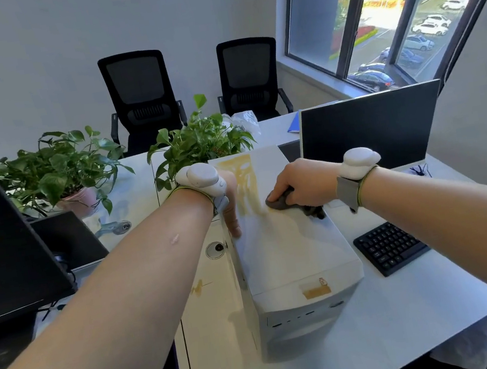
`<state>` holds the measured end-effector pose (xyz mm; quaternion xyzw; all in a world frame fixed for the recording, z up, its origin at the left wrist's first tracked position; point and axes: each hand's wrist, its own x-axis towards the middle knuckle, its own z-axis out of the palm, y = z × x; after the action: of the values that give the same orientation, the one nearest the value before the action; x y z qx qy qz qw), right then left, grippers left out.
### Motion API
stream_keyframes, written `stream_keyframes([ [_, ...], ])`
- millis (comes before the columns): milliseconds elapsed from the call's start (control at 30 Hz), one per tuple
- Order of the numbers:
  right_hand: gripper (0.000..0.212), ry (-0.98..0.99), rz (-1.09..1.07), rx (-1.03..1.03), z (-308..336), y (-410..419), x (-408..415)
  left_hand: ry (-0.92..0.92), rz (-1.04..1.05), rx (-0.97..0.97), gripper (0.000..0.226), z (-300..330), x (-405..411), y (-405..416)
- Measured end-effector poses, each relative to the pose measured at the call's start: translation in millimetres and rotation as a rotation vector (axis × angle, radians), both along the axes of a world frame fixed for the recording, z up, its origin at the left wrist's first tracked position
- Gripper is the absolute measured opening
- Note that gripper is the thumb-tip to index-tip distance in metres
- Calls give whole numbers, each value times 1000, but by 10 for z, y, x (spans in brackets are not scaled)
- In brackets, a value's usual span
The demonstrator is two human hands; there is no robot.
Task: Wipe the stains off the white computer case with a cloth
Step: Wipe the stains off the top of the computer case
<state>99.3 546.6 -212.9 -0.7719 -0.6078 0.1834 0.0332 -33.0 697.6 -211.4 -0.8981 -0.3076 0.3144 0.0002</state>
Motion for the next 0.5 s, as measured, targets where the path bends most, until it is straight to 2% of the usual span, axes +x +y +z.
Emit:
stream_keyframes([
  [233, 39, -63, 113, -51, -12, -291, -213, 6, 11, 8, 65, -5, 18, -6],
  [333, 40, -11, 127, -117, 59, -368, -272, -18, 20, -9, 58, 37, -4, -41],
  [433, 36, 226, 4, -149, 161, -340, -176, -55, 24, -33, 46, 81, -29, -67],
  [500, 30, 460, -156, -62, 160, -254, -55, -75, 0, -28, 53, 50, -30, -26],
])
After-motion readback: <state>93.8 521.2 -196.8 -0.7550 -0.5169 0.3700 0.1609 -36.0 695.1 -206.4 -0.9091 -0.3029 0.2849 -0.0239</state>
